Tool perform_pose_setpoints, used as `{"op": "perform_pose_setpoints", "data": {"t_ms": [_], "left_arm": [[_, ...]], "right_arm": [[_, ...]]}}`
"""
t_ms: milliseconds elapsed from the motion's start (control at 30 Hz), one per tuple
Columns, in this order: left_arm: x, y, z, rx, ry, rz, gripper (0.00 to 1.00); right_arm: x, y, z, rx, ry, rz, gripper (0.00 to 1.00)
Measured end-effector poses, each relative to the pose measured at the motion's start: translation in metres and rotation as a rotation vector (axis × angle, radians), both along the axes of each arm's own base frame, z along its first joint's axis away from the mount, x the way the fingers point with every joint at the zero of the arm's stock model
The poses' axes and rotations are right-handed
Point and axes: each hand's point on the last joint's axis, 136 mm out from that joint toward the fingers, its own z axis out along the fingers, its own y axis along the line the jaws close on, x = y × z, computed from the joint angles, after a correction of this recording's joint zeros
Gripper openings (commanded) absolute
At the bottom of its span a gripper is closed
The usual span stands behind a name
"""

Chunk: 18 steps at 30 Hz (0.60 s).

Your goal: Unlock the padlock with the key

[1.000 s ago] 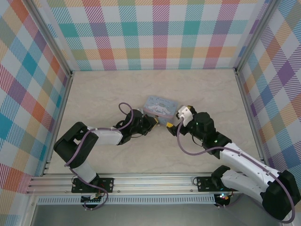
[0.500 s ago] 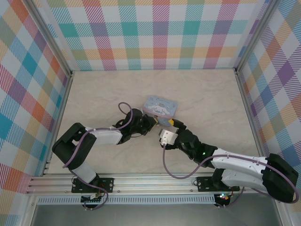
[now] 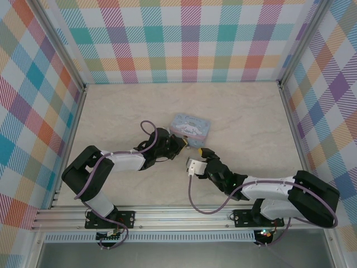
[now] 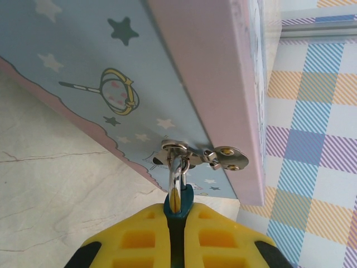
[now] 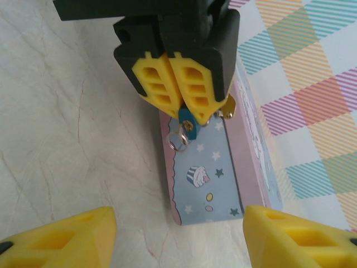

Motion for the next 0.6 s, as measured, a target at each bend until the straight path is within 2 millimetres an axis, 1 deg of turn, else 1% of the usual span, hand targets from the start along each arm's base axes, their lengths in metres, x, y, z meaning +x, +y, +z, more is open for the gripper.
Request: {"op": "perform_pose_setpoints", "data": {"t_ms": [167, 300, 367, 467, 600], "left_arm": [[0.001, 0.0, 0.004, -0.011, 0.003, 0.009, 0.0], [0.001, 0.0, 0.006, -0.014, 0.0, 0.015, 0.0], [0.001, 0.0, 0.006, -0.014, 0.0, 0.015, 0.0], [0.001, 0.0, 0.006, -0.012, 0.001, 0.016, 0.0], [-0.001, -0.002, 0.005, -0.009, 0.004, 0.01, 0.0]], "right_arm": [[0.003, 0.009, 0.001, 0.025, -0.018, 0.015, 0.54], [0.008, 0.011, 0.007, 0.076, -0.022, 0.012, 0.47], [0.011, 0.013, 0.009, 0.089, -0.02, 0.011, 0.46], [0.015, 0.019, 0.007, 0.094, -0.019, 0.015, 0.44], [0.019, 0.024, 0.0, 0.091, -0.014, 0.02, 0.4]]}}
